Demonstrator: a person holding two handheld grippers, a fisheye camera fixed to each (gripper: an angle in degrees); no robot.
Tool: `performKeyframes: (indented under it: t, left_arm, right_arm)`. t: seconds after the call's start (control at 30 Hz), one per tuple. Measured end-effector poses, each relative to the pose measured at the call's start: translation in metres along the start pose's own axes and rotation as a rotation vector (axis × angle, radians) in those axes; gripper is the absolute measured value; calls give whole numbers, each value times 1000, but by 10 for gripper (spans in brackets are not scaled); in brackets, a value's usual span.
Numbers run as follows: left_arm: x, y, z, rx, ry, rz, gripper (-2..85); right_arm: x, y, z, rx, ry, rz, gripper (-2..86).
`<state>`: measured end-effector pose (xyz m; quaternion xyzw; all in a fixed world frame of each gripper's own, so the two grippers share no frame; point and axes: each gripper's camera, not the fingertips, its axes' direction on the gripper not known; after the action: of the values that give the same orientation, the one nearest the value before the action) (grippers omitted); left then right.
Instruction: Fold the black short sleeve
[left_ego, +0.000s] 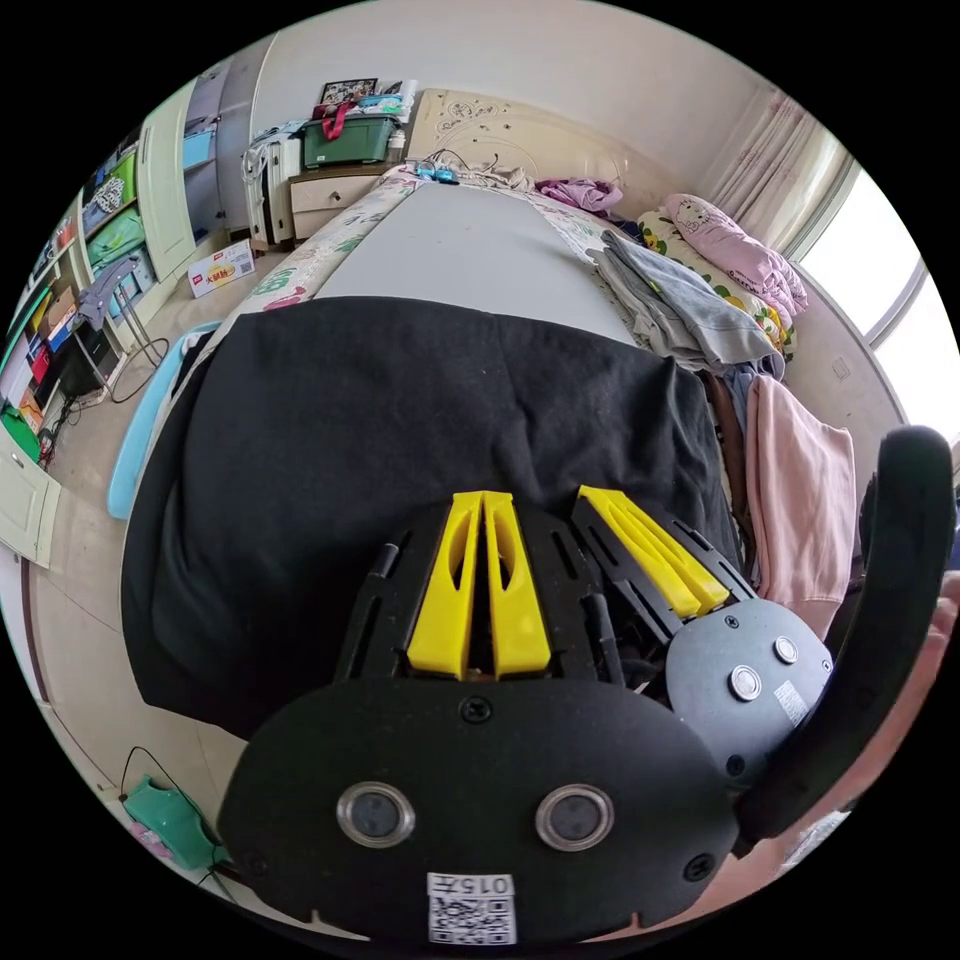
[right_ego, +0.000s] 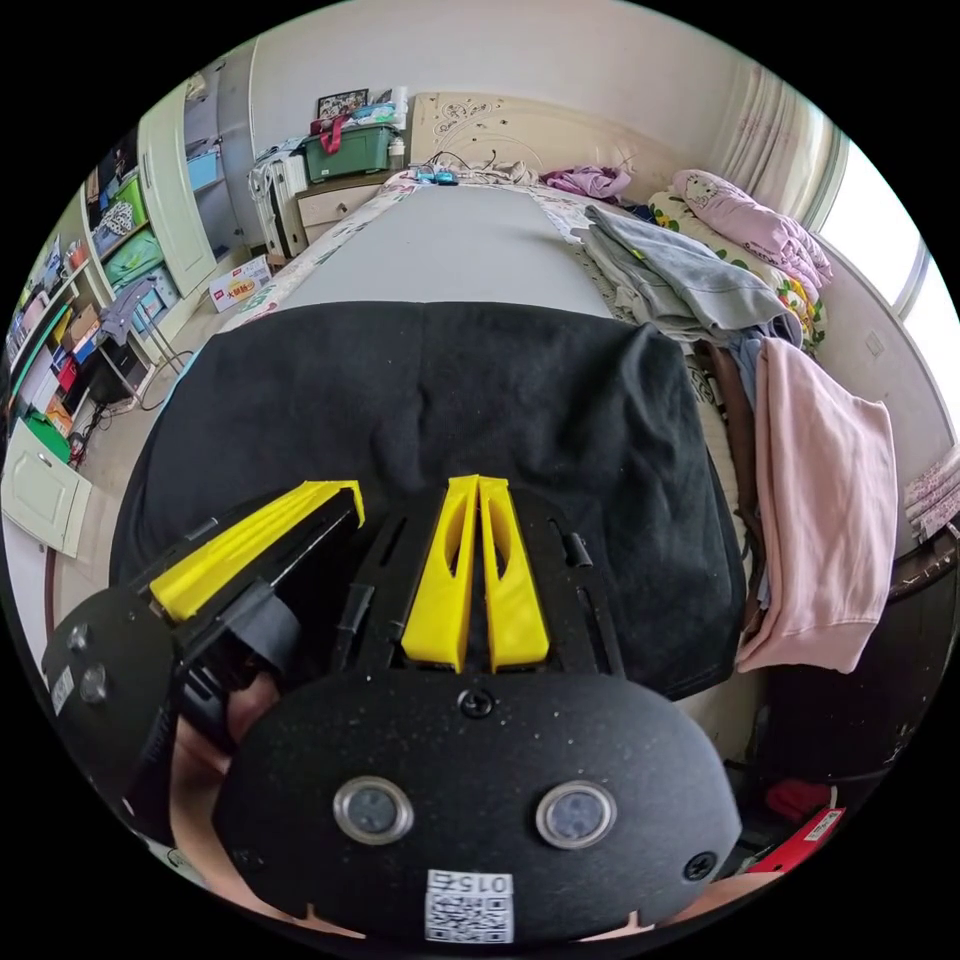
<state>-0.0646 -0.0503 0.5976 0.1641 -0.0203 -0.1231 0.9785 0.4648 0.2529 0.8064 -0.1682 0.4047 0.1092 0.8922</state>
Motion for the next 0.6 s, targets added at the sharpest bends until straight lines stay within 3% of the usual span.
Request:
performKeyframes:
  t: [0.6]
  left_arm:
    - [6,9,1,0,15,-11,-7]
  right_arm:
    - [0,12,7,-2,6,-6,-9]
